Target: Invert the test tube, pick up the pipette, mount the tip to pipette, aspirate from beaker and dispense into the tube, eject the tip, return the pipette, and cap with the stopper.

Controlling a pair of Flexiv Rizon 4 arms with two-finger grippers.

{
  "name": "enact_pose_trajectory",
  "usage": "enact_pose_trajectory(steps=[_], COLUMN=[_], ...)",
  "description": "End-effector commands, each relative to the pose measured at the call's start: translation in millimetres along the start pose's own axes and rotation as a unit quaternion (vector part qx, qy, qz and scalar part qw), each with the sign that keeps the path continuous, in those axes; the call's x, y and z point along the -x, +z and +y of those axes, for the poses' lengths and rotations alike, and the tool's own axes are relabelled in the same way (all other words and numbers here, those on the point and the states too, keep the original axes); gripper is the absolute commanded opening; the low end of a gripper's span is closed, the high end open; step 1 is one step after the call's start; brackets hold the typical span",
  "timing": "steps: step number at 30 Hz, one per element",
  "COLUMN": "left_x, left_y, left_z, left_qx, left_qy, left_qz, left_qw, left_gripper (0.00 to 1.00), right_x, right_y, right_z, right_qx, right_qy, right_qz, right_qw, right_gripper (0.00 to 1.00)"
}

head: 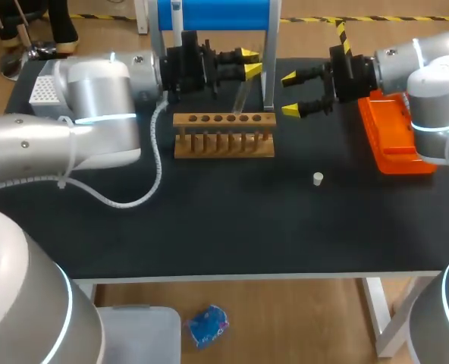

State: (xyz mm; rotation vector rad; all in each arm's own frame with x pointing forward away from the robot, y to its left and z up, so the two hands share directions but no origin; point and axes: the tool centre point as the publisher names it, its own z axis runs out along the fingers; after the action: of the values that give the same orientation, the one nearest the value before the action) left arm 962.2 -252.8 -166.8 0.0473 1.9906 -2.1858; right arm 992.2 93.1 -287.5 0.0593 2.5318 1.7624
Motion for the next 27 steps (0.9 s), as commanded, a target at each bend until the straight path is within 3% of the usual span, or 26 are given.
enact_pose_trajectory(steps=[1,8,27], left_x=[2.2,8.5,13.7], left_y=[6.5,8.6,8.9], left_z=[9.2,13.2,12.5], left_qx=[-0.002,0.01,0.008], left_qy=[-0.011,-0.034,-0.027], left_qz=[0.003,0.006,-0.005], left_qw=[1.0,0.999,1.0], left_gripper=[0.0,0.0,0.0], right_x=[-0.6,-0.6,-0.6], right_y=[-0.6,-0.6,-0.6], right_z=[0.0,0.0,0.0], right_qx=[-0.001,-0.001,-0.001], right_qy=[0.0,0.0,0.0], right_qz=[-0.001,-0.001,-0.001], right_qw=[1.0,1.0,1.0], right_gripper=[1.0,1.0,1.0])
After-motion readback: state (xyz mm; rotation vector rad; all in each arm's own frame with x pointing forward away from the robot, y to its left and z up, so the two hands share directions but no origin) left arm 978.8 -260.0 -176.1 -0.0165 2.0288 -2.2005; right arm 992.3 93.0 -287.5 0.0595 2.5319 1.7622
